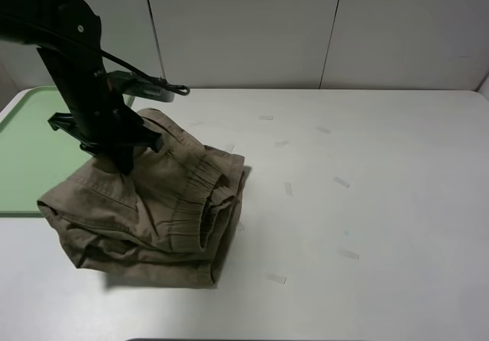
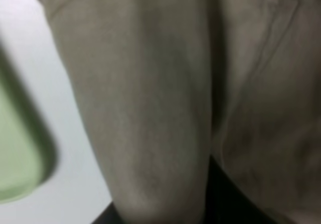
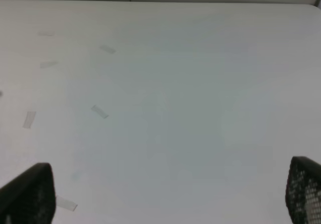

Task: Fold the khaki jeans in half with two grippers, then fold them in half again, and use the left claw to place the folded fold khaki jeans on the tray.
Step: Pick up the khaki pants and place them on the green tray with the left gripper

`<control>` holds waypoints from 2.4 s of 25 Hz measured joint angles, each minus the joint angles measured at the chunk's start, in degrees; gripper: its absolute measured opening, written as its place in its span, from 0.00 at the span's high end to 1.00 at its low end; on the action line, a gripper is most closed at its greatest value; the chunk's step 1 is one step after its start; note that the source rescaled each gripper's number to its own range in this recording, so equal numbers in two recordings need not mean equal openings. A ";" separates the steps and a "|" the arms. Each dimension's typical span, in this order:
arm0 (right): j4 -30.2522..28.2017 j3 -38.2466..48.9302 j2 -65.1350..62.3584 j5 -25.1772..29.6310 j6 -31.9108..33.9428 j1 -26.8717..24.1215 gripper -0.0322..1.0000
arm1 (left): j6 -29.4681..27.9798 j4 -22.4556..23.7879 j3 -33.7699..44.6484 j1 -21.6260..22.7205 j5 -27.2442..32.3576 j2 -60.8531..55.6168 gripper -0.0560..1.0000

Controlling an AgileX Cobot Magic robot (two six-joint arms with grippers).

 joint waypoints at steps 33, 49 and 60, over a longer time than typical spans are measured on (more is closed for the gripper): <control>0.00 0.00 0.00 0.00 0.00 0.00 0.00 | 15.81 2.34 -0.68 27.13 -10.96 -2.74 0.79; 0.00 0.00 0.00 0.00 0.00 0.00 0.00 | 26.19 2.00 -14.25 30.72 -13.40 12.53 0.79; 0.00 0.00 0.00 0.00 0.00 0.00 0.00 | 32.71 1.15 -15.31 35.18 -13.37 13.80 0.79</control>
